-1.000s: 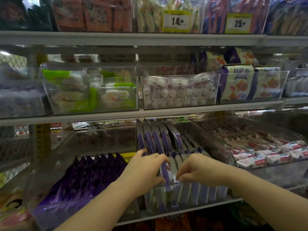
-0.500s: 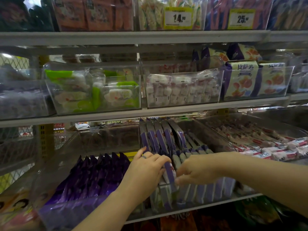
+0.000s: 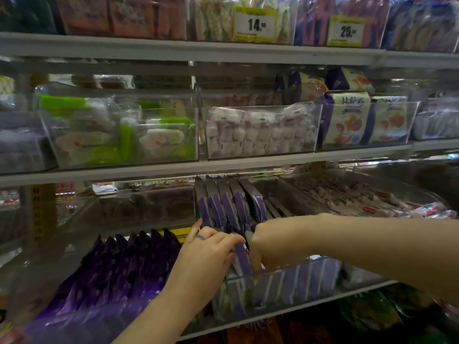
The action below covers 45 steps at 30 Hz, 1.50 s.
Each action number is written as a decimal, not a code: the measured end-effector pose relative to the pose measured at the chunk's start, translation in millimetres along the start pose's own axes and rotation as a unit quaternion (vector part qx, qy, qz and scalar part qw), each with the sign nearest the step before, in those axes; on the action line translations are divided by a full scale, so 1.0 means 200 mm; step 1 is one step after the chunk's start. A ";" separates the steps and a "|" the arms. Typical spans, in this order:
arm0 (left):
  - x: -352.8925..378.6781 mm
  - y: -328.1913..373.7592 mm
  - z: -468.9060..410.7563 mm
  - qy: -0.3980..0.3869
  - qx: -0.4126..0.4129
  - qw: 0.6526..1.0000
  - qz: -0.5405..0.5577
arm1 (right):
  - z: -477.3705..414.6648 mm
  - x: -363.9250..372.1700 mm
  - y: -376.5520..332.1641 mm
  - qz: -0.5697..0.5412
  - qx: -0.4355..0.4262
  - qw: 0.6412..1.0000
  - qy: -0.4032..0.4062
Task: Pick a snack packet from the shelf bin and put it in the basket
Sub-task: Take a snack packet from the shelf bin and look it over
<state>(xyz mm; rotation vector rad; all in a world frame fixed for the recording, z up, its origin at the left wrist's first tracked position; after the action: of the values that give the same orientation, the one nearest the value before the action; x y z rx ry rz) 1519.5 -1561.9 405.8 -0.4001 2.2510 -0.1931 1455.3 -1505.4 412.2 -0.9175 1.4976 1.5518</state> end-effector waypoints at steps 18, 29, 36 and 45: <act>-0.04 0.03 0.01 -0.031 -0.016 0.999 0.012 | 0.37 -0.14 0.40 -0.515 0.167 0.752 0.376; -0.23 0.24 0.36 0.171 -0.222 0.891 0.358 | 0.79 0.07 0.00 -0.629 0.102 0.611 0.470; 0.10 0.54 0.81 0.090 -0.345 0.601 0.715 | 0.76 0.47 -0.49 -0.708 0.053 0.602 0.364; 0.35 0.72 1.25 0.001 -0.350 0.647 0.677 | 0.51 0.95 -0.74 -0.854 0.232 0.460 0.068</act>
<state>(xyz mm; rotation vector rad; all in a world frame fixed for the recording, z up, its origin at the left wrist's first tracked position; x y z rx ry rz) 1633.8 -1453.8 155.3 0.9721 1.9323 1.4662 1507.0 -1393.5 181.4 -1.3589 0.2867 -0.4659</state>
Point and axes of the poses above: each hand's wrist, its own z-axis away from the middle knuckle, its own x-axis out of the palm, y = z × x, the point moved 8 cm from there along -z, towards the middle knuckle, and after that the axes turned 14 degrees about x, right-handed, at the moved point
